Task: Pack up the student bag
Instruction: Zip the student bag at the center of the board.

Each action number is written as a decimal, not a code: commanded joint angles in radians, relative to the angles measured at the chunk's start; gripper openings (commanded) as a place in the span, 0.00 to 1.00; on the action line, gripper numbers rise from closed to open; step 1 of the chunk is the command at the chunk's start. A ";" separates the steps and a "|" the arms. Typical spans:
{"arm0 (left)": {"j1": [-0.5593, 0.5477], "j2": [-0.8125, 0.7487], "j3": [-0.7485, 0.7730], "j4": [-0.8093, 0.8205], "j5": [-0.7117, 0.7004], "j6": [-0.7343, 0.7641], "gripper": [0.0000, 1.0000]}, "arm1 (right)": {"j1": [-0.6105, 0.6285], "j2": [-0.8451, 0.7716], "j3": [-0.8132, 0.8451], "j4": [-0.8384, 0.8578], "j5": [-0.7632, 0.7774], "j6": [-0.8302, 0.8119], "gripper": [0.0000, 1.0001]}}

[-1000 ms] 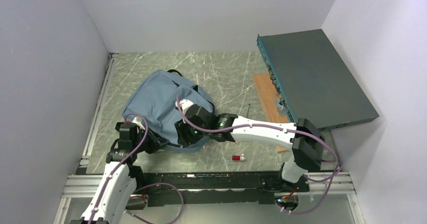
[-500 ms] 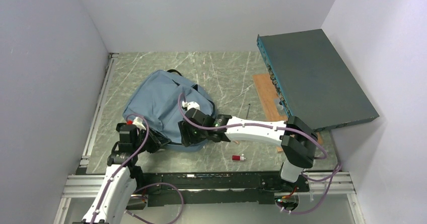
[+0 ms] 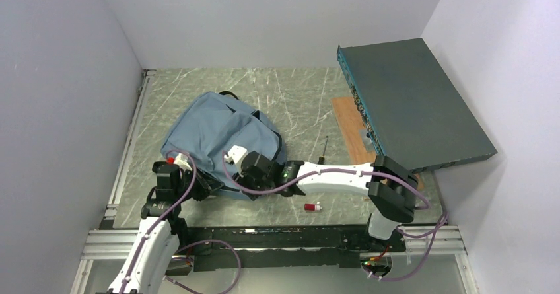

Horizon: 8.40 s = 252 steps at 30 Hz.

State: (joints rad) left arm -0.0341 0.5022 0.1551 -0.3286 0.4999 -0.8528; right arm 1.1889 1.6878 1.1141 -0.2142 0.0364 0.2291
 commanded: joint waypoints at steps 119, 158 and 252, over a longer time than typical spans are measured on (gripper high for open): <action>-0.333 0.124 0.537 -0.174 -0.157 0.349 1.00 | -0.403 -0.024 -0.326 0.707 -0.900 0.615 0.44; -1.141 0.535 0.644 -0.564 -1.103 0.009 0.06 | -0.377 -0.380 -0.242 0.223 -0.445 0.354 0.00; -1.215 0.286 0.451 -0.219 -0.845 0.161 0.66 | -0.298 -0.141 0.063 -0.154 -0.221 0.216 0.63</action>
State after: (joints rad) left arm -1.2442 0.8024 0.5766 -0.5507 -0.3161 -0.6922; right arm 0.8097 1.5379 1.1080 -0.2920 -0.3889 0.4038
